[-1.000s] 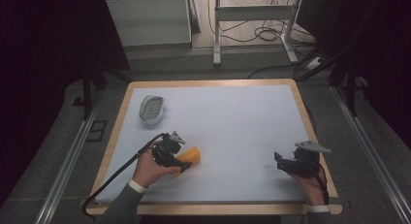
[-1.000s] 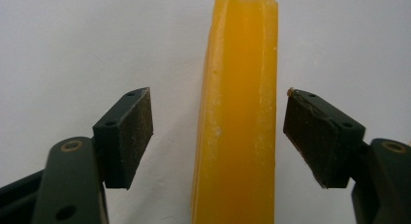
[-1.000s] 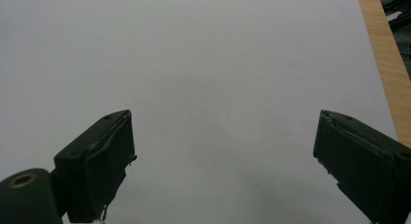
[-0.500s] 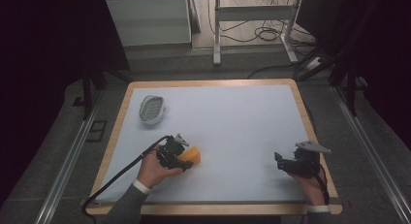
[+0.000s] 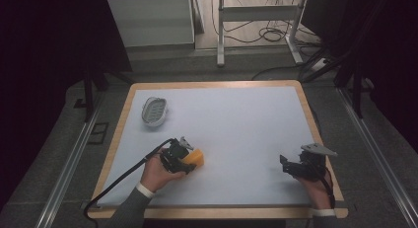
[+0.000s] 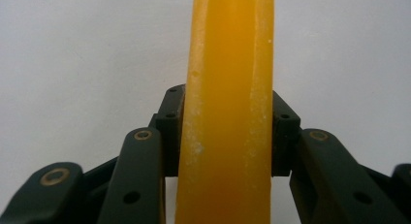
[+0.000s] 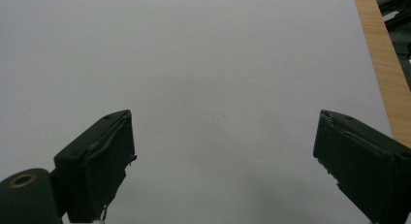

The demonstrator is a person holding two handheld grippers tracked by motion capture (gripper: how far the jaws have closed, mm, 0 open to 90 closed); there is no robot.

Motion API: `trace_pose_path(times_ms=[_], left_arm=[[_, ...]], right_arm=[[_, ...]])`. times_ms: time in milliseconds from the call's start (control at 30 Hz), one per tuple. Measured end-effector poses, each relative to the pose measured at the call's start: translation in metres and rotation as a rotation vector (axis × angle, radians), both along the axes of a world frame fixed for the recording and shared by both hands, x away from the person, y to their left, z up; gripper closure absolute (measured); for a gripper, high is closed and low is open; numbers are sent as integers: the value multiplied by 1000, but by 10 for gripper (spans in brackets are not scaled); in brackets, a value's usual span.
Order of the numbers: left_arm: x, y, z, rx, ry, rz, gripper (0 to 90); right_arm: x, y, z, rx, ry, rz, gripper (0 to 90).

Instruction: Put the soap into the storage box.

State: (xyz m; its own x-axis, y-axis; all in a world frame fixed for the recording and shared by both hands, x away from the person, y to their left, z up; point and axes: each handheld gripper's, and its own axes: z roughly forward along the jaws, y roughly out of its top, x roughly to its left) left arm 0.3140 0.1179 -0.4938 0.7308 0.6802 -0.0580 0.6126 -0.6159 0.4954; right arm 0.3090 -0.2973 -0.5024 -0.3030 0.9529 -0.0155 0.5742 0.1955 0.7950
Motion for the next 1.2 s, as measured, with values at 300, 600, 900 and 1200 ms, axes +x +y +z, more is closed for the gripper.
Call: trace_pose_path(times_ms=[300, 600, 900, 1200], left_arm=[[-2, 8, 12, -37, -16, -18, 608], [8, 29, 30, -77, -23, 20, 609], [13, 42, 45, -108, -59, 51, 609], [19, 48, 60, -128, -78, 64, 609]], right_arm=[[-1, -4, 3, 11, -11, -4, 76], [-2, -5, 5, 13, -17, -10, 75], [-1, -5, 3, 12, -11, -14, 75], [0, -4, 2, 18, -10, -9, 75]])
